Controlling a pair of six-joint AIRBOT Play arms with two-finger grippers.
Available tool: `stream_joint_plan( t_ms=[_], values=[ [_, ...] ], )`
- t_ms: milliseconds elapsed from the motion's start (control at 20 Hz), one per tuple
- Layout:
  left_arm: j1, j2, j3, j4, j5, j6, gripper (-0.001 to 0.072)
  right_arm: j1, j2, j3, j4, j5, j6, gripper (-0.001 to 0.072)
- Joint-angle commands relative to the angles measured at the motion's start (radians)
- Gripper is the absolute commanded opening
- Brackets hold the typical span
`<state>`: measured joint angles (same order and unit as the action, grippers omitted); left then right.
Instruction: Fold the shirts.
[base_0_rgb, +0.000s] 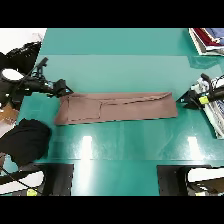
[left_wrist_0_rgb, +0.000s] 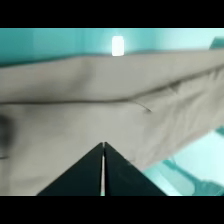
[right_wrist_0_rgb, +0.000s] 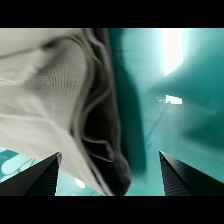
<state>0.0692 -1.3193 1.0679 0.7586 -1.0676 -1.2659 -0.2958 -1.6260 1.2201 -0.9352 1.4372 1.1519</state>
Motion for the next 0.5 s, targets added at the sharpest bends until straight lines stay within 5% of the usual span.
stream_joint_plan(
  t_ms=[0,300,450],
  values=[
    [-0.131,-0.001,0.001,0.0,0.092,-0.002,0.0026,-0.012,-0.019,-0.087,0.071,-0.041,-0.08,0.069],
    [-0.309,-0.012,0.002,-0.002,0.217,-0.062,0.0026,0.054,-0.137,0.001,0.13,0.02,-0.08,0.054],
    [-0.385,-0.063,0.024,-0.004,0.267,-0.095,0.0025,0.097,-0.149,0.019,0.13,-0.003,-0.08,0.0178]
  ],
)
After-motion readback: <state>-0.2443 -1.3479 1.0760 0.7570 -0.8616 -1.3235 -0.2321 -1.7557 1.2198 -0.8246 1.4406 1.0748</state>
